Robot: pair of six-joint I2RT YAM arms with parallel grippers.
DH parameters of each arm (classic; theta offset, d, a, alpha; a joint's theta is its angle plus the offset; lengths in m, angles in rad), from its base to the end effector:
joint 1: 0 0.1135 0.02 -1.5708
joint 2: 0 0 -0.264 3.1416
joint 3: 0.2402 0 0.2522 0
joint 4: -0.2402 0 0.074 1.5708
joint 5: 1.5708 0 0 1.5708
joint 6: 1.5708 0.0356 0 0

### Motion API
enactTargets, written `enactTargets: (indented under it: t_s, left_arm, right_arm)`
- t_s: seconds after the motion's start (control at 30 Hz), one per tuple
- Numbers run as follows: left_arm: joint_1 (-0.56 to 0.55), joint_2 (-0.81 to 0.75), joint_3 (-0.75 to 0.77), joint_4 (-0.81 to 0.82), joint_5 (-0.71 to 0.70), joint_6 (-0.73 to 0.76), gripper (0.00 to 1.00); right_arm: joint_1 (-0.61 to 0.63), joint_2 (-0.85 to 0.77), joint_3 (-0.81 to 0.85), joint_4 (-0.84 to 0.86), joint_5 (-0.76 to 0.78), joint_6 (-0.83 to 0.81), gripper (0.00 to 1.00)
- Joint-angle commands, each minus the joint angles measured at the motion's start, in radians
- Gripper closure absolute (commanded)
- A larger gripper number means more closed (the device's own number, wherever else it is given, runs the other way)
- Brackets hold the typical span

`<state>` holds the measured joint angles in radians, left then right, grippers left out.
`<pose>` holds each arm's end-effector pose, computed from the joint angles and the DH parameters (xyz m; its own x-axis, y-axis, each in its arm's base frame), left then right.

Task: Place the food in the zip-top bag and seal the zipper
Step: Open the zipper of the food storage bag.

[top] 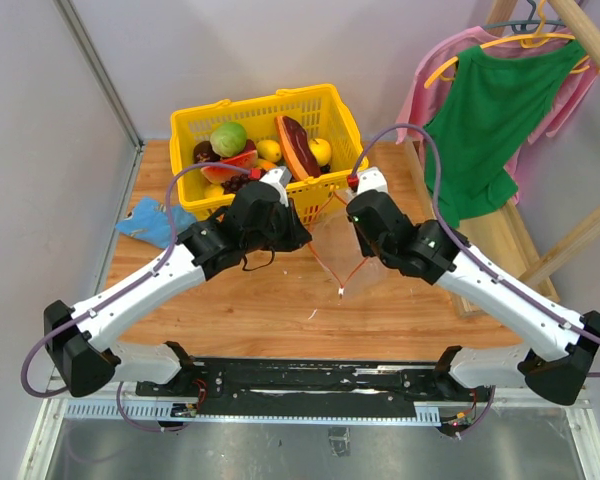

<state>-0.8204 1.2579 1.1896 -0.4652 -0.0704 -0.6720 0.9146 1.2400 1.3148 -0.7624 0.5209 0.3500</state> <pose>0.1938 -0.2042 0.3521 -0.6999 -0.1600 -0.6961 0.3228 0.7986 -0.5080 0.1697 0.1913 0.3748 -0.5189 -0.1864 -0.8342 -0.2924 0.9558 -0.0317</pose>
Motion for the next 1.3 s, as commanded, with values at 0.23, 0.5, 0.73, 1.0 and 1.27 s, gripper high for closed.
enactTargets:
  t_s: [0.23, 0.5, 0.73, 1.0, 1.27]
  left_arm:
    - [-0.001, 0.042, 0.114, -0.181, -0.12, 0.128, 1.0]
    - [0.001, 0.003, 0.083, -0.109, -0.103, 0.219, 1.0]
    - [0.001, -0.003, 0.053, 0.041, 0.025, 0.213, 0.86]
    - [0.002, -0.004, 0.027, 0.146, 0.034, 0.178, 0.56]
    - [0.002, 0.015, -0.005, 0.198, 0.078, 0.122, 0.39]
  right_arm:
    - [-0.015, 0.027, 0.154, -0.339, 0.097, 0.009, 0.99]
    - [-0.039, 0.008, 0.101, -0.255, -0.03, -0.038, 0.99]
    - [-0.039, 0.097, 0.124, -0.203, -0.132, -0.041, 0.99]
    - [-0.04, 0.166, 0.163, -0.215, -0.118, 0.03, 0.99]
    - [-0.045, 0.196, 0.187, -0.214, -0.152, 0.038, 0.99]
